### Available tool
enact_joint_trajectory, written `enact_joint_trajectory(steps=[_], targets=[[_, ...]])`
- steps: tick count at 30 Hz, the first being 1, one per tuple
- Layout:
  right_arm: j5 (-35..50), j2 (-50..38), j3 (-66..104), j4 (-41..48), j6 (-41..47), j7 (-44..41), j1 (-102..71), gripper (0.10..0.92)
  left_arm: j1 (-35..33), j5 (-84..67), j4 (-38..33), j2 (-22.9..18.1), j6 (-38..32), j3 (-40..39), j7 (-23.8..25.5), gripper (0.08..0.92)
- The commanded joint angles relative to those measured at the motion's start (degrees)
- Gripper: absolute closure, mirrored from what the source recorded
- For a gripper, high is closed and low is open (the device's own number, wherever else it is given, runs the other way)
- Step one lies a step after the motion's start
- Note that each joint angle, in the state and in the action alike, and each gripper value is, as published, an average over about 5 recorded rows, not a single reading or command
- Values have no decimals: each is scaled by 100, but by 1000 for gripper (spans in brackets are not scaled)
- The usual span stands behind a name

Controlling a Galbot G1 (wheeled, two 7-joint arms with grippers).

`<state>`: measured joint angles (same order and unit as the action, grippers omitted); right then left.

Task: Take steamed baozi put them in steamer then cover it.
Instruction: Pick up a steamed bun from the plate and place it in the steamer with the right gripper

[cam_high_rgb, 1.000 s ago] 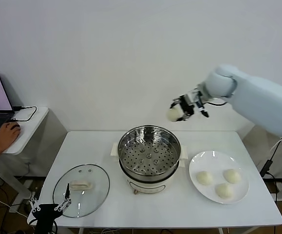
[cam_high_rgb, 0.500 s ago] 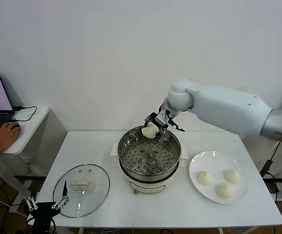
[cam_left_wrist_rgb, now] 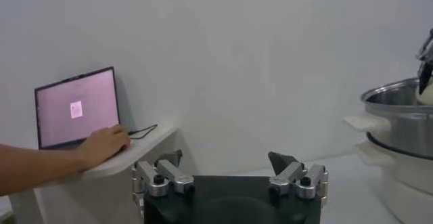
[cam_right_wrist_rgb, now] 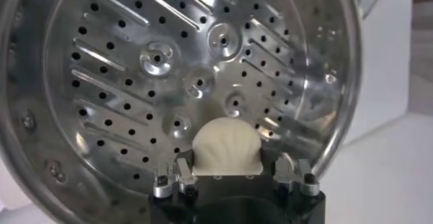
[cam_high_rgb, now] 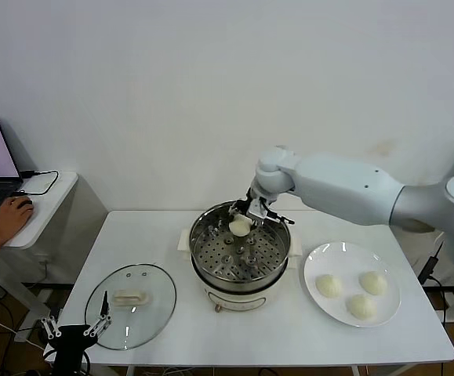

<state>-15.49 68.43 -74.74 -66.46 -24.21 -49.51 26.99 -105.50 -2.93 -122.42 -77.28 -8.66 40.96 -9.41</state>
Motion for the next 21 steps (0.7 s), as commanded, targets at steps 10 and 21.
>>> enact_joint_trajectory(steps=[10, 21], targets=[[-508, 199, 95, 387, -365, 245, -170, 250, -21, 32, -23, -48, -19, -43, -9, 177], [2425, -1417, 127, -1608, 2216, -936, 1307, 203, 40, -6, -167, 78, 57, -73, 4, 177]])
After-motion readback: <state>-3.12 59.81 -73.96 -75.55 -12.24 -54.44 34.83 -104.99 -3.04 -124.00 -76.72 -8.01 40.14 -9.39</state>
